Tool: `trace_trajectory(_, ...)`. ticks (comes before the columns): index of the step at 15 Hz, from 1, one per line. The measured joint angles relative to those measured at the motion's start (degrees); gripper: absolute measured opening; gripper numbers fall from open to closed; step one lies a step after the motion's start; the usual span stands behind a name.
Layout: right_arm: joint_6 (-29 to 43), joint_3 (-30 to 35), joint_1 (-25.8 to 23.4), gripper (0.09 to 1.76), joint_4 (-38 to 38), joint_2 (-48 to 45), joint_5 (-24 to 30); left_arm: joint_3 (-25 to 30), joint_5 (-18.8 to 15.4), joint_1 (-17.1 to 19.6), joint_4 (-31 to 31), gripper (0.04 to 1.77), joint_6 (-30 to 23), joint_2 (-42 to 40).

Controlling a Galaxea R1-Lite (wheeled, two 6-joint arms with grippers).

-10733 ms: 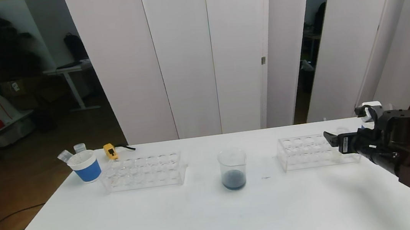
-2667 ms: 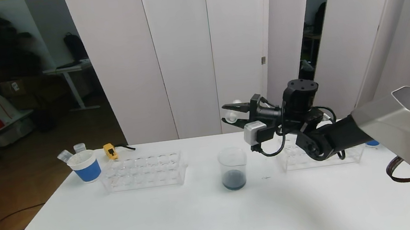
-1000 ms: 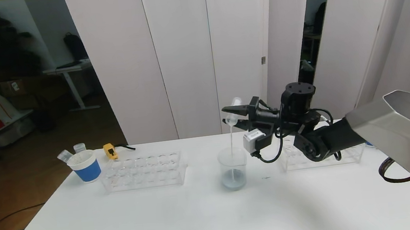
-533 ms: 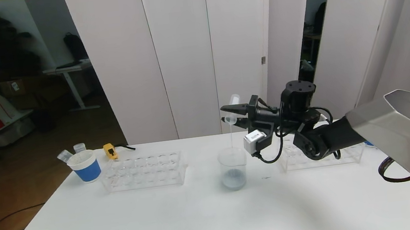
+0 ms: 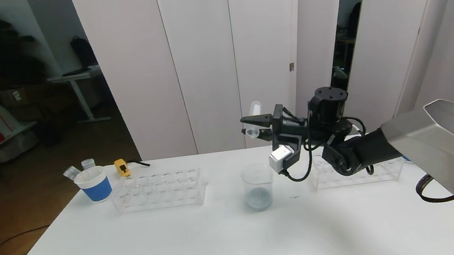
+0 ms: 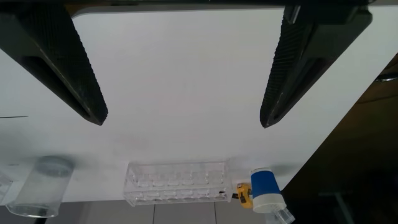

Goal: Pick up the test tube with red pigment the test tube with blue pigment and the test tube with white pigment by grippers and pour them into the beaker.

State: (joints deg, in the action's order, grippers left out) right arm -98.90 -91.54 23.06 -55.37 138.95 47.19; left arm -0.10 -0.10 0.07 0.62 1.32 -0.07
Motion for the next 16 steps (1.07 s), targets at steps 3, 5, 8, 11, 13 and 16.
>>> trace_trajectory(3,0.2,-0.1,0.1,0.60,0.0,0.0,-0.3,0.0,0.0,0.0,0.0,1.75,0.0,0.0)
trace_trajectory(5,1.4,0.1,0.4,0.60,0.1,-0.7,-2.2,0.0,0.0,0.0,0.0,1.75,0.0,0.0)
trace_trajectory(8,6.9,0.7,1.4,0.60,0.3,-3.3,-7.0,0.0,0.0,0.0,0.0,1.75,0.0,0.0)
trace_trajectory(11,12.5,1.4,2.8,0.60,1.2,-8.1,-15.6,0.0,0.0,0.0,0.0,1.75,0.0,0.0)
trace_trajectory(13,15.1,2.6,3.2,0.60,3.4,-12.3,-24.5,0.0,0.0,0.0,0.0,1.75,0.0,0.0)
trace_trajectory(16,30.2,7.0,3.5,0.60,6.9,-20.3,-39.4,0.0,0.0,0.0,0.0,1.75,0.0,0.0)
